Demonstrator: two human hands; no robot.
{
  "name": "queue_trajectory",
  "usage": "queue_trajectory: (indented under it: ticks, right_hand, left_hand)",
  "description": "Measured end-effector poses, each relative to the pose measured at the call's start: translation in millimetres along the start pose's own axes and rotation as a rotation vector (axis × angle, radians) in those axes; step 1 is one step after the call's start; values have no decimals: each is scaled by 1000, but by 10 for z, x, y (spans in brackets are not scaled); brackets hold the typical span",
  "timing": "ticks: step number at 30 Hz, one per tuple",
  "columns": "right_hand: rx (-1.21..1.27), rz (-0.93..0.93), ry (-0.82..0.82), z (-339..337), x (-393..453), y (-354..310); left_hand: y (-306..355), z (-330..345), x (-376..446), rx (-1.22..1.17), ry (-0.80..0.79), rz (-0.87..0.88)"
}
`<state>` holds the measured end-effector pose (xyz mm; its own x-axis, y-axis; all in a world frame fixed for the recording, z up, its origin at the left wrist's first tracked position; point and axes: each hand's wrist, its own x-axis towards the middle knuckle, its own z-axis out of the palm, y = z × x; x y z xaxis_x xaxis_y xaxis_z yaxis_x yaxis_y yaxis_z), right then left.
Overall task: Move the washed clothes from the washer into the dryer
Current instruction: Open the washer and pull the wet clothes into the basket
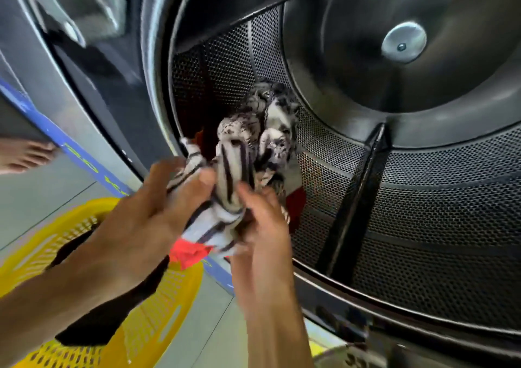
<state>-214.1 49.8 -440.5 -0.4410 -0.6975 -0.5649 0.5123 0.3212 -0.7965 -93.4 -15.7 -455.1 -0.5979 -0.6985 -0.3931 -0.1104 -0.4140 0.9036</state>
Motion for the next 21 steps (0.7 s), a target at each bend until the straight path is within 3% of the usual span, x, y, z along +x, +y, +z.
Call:
queue_trajectory:
  ticks: [2, 5, 6, 9, 11, 16, 19, 21]
  right_hand:
    - [-269, 35, -73, 65, -339, -15]
    - [-664, 84, -160, -23, -575, -264]
    - [-738, 56, -68, -69, -567, -378]
    - [-733, -204, 345, -146, -250, -655]
    - [-793, -190, 355, -83, 94, -696]
    - [-841, 20, 48, 41, 761, -175]
    - [-841, -178, 322, 54, 769, -91]
    - [-731, -281, 491, 30, 533, -90]
  left_hand:
    - [126, 20, 60, -292, -49, -138]
    - [91, -20, 21, -164, 149, -223]
    - [42, -54, -20, -146, 166, -260]
    - [-103, -96, -134, -79, 188, -306]
    - [-146, -72, -194, -37, 183, -274]
    - [-173, -72, -339, 2, 146, -249]
    - [-119, -107, -406, -299, 50, -349]
    - [-95, -174, -407, -328, 32, -407]
